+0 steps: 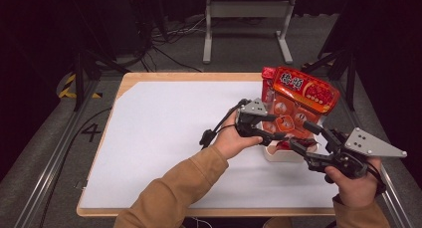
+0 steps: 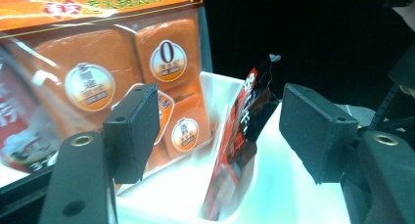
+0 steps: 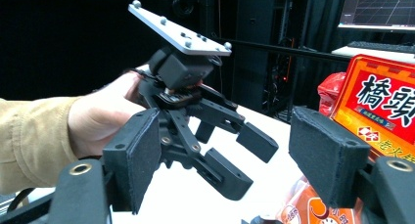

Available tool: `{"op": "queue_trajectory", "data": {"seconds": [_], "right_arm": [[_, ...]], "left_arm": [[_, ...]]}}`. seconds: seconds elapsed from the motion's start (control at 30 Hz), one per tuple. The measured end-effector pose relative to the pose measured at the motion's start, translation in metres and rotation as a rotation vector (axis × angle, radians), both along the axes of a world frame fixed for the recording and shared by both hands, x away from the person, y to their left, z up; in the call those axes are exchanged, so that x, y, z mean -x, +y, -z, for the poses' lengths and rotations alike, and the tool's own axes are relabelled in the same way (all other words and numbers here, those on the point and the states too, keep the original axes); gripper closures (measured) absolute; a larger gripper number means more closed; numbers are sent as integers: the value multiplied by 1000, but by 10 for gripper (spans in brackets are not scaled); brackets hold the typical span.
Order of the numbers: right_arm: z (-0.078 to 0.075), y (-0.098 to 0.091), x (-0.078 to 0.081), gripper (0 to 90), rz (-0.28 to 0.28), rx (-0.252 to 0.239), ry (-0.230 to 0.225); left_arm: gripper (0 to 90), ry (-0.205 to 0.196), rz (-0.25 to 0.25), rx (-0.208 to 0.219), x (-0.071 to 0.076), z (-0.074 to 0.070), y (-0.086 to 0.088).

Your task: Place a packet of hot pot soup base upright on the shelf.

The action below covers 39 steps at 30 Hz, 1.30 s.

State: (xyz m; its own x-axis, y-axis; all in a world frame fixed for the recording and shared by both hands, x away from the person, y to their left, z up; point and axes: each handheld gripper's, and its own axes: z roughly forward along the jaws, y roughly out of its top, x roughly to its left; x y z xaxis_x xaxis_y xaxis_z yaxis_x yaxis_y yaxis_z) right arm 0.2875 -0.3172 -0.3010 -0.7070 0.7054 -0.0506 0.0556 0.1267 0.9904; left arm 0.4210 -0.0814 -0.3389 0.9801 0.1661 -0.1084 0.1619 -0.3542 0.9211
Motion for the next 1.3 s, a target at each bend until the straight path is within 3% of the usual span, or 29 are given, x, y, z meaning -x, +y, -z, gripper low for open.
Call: {"op": "queue_trajectory", "data": {"seconds": [0.37, 0.7, 0.9, 1.1, 1.3], "right_arm": [[4, 12, -14, 282, -21, 10, 29], [10, 25, -24, 283, -41, 14, 61], [19, 39, -30, 282, -69, 32, 91], [29, 49, -35, 276, -79, 35, 120], [37, 53, -39, 265, -74, 40, 141]], "left_arm": [[303, -17, -57, 15, 13, -11, 48], [284, -49, -162, 7, 32, -17, 119], [269, -44, -225, 15, 45, -13, 160], [258, -40, -257, -9, 56, -8, 189], [247, -31, -303, -3, 64, 1, 211]]}}
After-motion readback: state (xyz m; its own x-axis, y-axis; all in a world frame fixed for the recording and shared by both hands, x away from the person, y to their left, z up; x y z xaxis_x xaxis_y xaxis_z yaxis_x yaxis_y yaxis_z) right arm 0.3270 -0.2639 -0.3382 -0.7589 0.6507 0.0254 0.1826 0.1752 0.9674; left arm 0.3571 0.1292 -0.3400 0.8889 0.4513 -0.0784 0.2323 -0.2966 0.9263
